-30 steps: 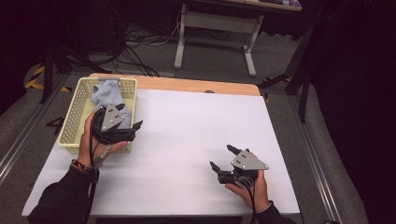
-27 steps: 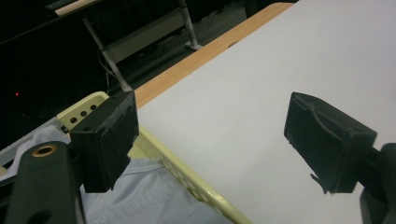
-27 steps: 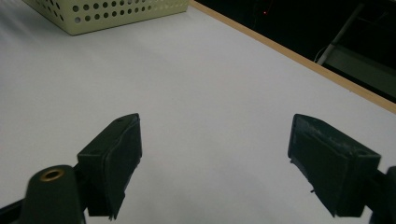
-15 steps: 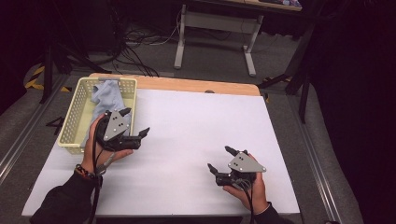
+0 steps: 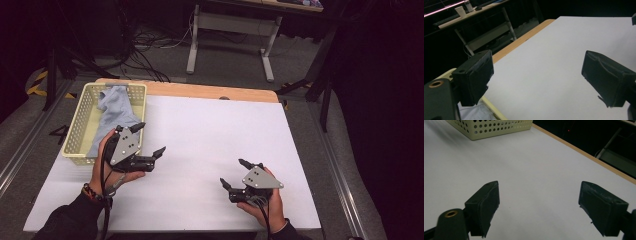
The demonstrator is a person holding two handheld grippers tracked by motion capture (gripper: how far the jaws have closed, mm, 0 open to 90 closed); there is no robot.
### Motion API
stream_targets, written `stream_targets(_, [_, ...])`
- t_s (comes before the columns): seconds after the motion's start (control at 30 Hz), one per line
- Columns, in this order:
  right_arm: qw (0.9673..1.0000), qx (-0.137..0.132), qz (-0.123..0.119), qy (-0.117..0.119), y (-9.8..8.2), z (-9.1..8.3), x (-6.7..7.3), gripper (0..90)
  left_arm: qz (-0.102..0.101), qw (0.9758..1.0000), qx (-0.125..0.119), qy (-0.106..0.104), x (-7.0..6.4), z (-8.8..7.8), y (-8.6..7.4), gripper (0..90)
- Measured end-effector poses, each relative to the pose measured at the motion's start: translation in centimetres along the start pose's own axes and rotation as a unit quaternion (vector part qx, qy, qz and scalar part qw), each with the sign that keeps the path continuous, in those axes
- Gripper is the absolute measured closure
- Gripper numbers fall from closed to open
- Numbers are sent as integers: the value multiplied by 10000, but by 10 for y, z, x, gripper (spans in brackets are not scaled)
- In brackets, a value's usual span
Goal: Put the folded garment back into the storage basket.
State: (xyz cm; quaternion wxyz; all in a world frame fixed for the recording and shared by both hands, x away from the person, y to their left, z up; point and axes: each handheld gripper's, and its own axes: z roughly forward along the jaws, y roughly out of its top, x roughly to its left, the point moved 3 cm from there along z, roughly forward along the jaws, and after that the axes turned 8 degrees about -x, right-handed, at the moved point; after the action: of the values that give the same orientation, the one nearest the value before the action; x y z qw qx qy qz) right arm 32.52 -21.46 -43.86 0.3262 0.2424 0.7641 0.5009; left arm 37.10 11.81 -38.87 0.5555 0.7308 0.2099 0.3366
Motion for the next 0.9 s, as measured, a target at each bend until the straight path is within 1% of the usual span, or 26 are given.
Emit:
stream_targets(0.03, [10000,-5,-12,4,0,0,1,174,0,10000,-32,-74,-4,-2,1,110])
stream_targets(0.07, [10000,-29,-33,-25,1,-1,2,174,30,9999,-39,-94,-5,-2,1,103])
stream_targets(0.17, [10000,-40,-32,-25,2,-2,3,174,90,9999,-57,-118,-10,-6,2,101])
stream_targets(0.23, [10000,-38,-19,-21,2,-2,5,174,66,9998,-95,-146,-13,-9,2,96])
stream_targets(0.37, [10000,-69,-25,-51,2,-6,8,174,93,9997,-124,-162,-16,-14,1,87])
stream_targets(0.43, [9999,-101,-4,-58,2,-8,9,174,91,9997,-111,-221,-18,-15,0,84])
stream_targets(0.5, [9999,-98,-6,-64,2,-9,10,174,100,9996,-125,-237,-20,-15,-2,82])
stream_targets(0.53, [9999,-93,-15,-66,2,-10,11,174,136,9995,-93,-260,-21,-16,-3,80])
stream_targets(0.57, [9999,-88,-22,-70,2,-11,11,174,115,9995,-103,-285,-23,-16,-4,75])
stream_targets(0.67, [9999,-108,0,-96,1,-13,11,174,140,9993,-83,-334,-26,-18,-6,70])
stream_targets(0.77, [9998,-125,22,-129,0,-15,10,174,196,9990,-33,-398,-29,-20,-8,68])
stream_targets(0.87, [9998,-122,65,-151,-1,-17,10,174,218,9990,-6,-392,-32,-22,-12,66])
stream_targets(0.9, [9998,-125,78,-146,-2,-17,11,174,189,9989,7,-428,-33,-23,-13,64])
